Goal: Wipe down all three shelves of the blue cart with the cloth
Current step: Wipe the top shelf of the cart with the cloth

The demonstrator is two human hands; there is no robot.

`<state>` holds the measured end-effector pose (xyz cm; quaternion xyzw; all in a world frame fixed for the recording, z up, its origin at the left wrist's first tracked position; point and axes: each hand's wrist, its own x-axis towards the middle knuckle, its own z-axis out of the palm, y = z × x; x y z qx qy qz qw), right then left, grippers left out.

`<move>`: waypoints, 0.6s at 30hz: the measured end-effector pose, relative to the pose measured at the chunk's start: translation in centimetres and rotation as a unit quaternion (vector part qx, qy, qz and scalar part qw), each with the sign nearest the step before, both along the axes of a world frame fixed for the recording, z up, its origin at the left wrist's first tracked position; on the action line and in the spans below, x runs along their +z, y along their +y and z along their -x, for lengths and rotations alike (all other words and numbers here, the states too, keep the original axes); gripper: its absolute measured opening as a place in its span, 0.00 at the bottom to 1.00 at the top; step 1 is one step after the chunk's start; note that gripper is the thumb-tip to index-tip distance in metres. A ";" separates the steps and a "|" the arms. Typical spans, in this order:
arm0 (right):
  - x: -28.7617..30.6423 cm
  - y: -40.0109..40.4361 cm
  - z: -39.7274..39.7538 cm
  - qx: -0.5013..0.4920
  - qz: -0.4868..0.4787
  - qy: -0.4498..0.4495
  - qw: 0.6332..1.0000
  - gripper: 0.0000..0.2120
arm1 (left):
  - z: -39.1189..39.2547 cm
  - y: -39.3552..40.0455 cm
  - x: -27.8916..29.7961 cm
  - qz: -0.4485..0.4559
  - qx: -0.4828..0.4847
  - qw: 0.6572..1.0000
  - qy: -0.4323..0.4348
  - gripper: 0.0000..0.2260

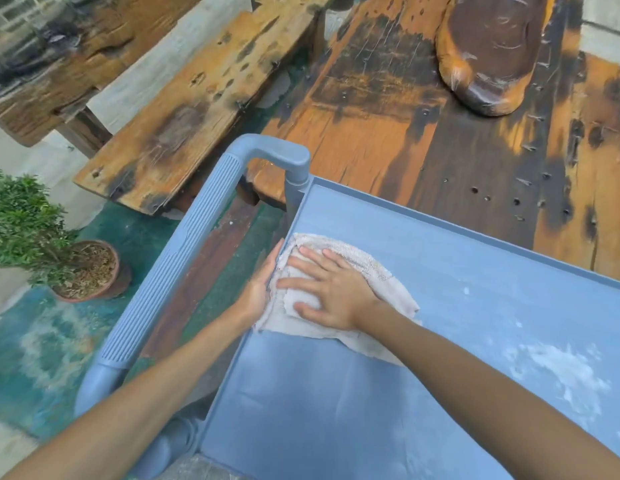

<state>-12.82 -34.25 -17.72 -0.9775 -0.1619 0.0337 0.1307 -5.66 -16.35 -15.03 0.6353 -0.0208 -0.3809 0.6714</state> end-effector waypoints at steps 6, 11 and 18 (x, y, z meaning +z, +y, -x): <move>1.1 -5.4 -7.1 -0.152 0.012 0.041 0.988 0.26 | -0.3 0.9 -1.2 -0.122 -0.048 0.984 -0.121 0.20; 0.6 -5.3 -7.6 -0.181 0.017 0.021 0.983 0.26 | 0.0 0.6 -0.6 -0.270 -0.112 0.855 -0.427 0.25; 0.8 -4.4 -6.3 -0.260 0.002 0.046 0.965 0.26 | 0.2 -1.0 0.0 -0.434 -0.202 0.731 -0.486 0.44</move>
